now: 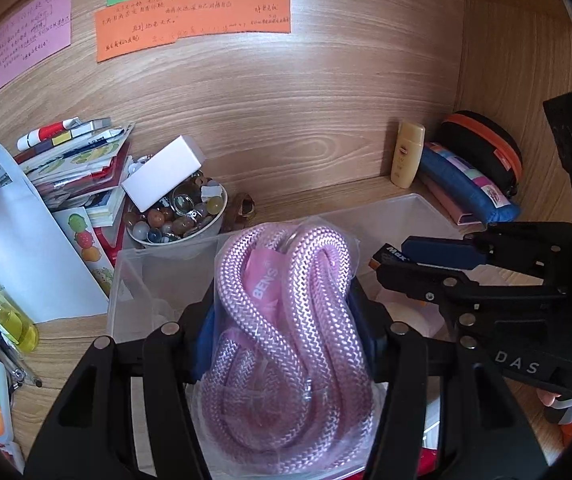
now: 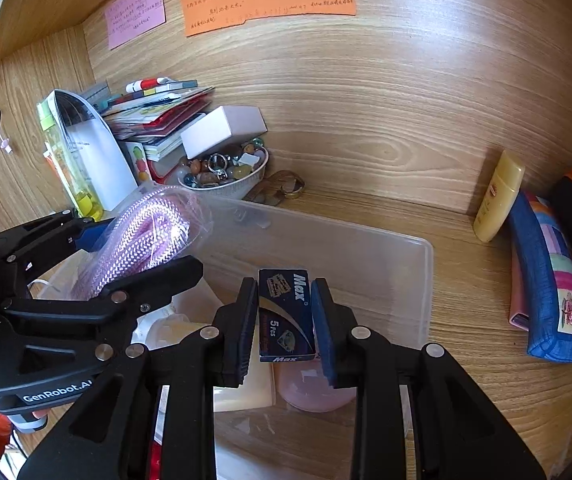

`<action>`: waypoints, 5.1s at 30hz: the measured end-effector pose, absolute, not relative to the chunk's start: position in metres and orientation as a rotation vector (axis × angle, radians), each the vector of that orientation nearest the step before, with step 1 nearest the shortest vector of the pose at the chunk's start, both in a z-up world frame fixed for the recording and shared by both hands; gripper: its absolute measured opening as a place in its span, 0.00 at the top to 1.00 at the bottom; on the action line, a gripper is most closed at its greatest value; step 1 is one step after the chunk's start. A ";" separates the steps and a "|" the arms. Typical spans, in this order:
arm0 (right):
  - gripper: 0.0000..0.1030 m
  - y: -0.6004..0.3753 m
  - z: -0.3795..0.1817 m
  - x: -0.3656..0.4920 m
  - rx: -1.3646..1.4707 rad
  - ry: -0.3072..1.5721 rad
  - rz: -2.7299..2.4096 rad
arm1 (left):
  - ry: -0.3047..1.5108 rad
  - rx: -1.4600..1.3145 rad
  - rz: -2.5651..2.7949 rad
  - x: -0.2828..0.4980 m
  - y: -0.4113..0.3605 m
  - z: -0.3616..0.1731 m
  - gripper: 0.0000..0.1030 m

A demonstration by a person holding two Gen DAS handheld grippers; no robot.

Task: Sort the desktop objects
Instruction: 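Lower both items into the clear box and open both grippers, then move both grippers back out of the box toward the loose items, then grasp the teal tube with the left gripper while the right gripper grasps the white round container, then lift the teal tube and white container and carry them over the clear box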

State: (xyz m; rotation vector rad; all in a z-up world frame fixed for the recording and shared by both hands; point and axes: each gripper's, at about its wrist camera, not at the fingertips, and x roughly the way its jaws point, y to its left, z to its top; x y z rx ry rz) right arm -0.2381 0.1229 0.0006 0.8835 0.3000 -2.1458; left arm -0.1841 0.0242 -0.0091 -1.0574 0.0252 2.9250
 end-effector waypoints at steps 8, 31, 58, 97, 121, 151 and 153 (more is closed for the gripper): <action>0.76 0.117 -0.002 -0.233 0.847 0.383 -2.184 | -0.113 -1.127 2.868 -0.191 0.011 -0.018 0.43; 0.41 0.119 0.005 -0.228 0.779 0.415 -2.257 | -0.148 -1.012 2.940 -0.175 0.000 0.001 0.28; 0.13 0.143 0.022 -0.208 0.760 0.360 -2.254 | -0.003 -0.890 3.074 -0.122 -0.001 0.032 0.07; 0.07 0.172 -0.052 -0.129 0.952 0.535 -2.073 | 0.156 -1.348 2.750 -0.037 0.026 -0.063 0.01; 0.40 0.165 -0.058 -0.142 1.030 0.434 -2.042 | 0.091 -1.334 2.741 -0.028 0.026 -0.067 0.70; 0.40 0.224 -0.012 -0.144 0.928 0.242 -2.179 | -0.140 -1.156 2.899 -0.024 0.000 -0.030 0.76; 0.40 0.222 -0.008 -0.142 0.914 0.242 -2.178 | -0.145 -1.139 2.905 -0.025 0.000 -0.026 0.76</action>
